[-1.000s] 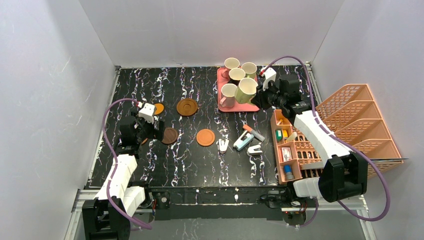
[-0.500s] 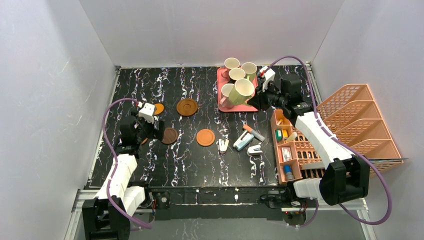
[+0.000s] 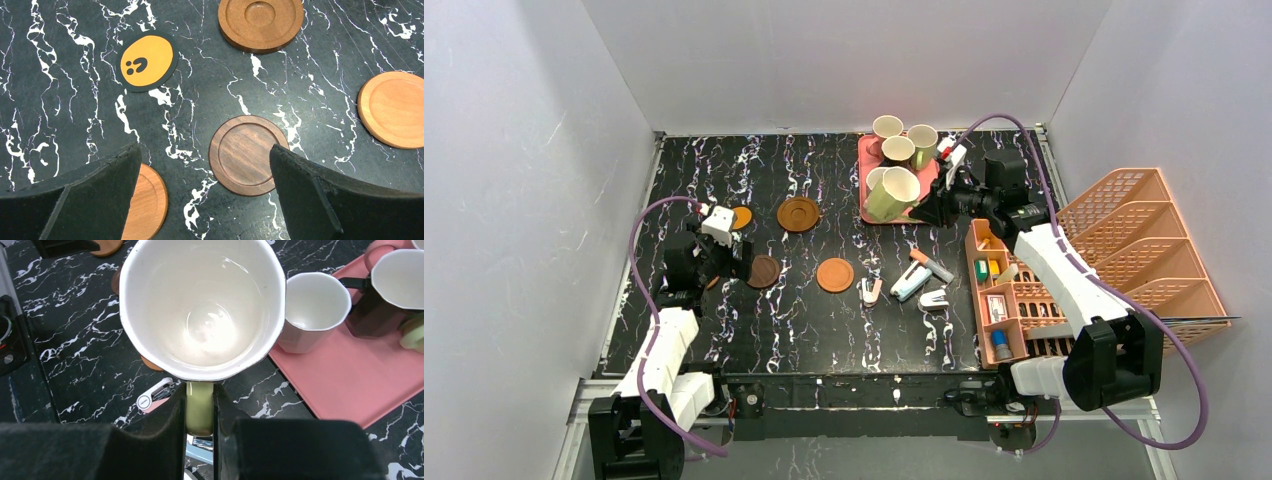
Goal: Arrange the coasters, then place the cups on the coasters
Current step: Pick up the cup from the tray, then place the cup at the center of the board.
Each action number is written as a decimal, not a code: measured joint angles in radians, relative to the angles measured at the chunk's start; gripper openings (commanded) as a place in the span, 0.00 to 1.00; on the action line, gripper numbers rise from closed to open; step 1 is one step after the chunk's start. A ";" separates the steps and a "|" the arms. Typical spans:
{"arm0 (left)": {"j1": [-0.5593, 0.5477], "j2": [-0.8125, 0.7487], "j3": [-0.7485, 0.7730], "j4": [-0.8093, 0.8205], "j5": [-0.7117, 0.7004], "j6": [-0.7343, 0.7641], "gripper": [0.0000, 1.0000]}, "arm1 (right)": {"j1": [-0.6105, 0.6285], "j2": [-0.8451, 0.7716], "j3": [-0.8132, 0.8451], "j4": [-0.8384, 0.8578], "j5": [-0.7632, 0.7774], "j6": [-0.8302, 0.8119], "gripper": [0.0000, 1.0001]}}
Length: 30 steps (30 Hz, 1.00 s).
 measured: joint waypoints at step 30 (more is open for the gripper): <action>0.000 0.105 0.190 -0.129 -0.120 0.045 0.98 | 0.351 0.406 0.430 -0.091 0.375 0.000 0.01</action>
